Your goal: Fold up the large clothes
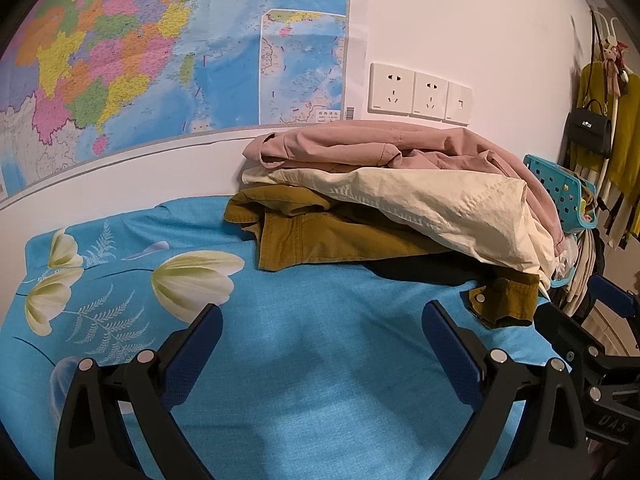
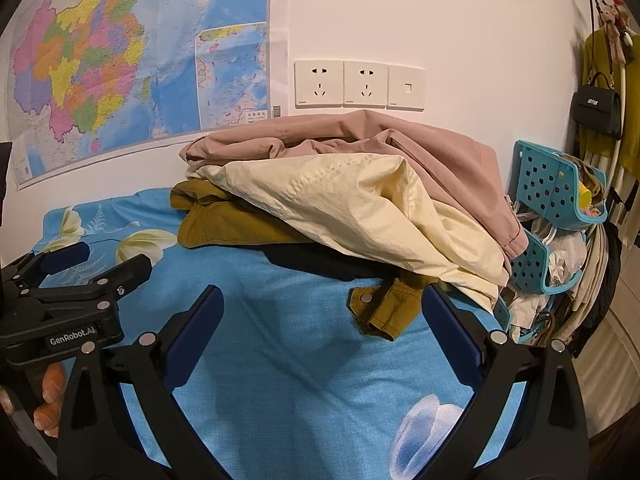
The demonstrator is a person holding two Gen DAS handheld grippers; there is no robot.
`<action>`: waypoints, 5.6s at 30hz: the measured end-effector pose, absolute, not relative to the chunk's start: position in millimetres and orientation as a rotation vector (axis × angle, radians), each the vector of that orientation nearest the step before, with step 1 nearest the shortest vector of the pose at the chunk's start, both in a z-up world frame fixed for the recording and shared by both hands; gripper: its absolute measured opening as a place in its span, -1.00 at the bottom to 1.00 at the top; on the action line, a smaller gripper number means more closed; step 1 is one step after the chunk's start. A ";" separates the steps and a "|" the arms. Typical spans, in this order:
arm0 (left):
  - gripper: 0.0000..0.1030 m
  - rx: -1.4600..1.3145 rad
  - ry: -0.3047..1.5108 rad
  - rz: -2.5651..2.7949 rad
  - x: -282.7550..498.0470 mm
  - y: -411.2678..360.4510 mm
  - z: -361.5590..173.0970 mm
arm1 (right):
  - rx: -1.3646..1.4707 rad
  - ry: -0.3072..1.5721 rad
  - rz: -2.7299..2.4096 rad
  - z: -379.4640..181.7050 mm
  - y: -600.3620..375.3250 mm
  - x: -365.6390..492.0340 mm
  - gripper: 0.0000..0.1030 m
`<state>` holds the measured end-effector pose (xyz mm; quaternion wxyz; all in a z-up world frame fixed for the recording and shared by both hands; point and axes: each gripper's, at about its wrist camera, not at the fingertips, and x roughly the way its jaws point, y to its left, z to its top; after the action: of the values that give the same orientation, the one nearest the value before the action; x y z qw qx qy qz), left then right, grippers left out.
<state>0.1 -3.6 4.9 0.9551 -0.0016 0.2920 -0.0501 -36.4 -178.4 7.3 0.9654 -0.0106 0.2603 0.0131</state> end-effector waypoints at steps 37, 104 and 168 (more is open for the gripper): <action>0.87 -0.009 0.609 -0.117 25.4 -3.5 7.1 | -0.085 0.499 0.094 16.9 -176.1 -14.8 0.89; 0.87 0.026 0.551 -0.169 168.5 33.0 19.3 | -0.257 0.327 0.338 234.8 -216.8 165.5 -0.83; -0.81 0.044 0.863 0.194 122.2 288.5 13.9 | 0.169 0.753 0.804 43.9 -33.7 212.9 -0.83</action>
<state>122.2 288.5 13.9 0.9036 0.0212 0.4173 0.0939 212.9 -33.7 43.9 0.8487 0.0803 0.3574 0.3815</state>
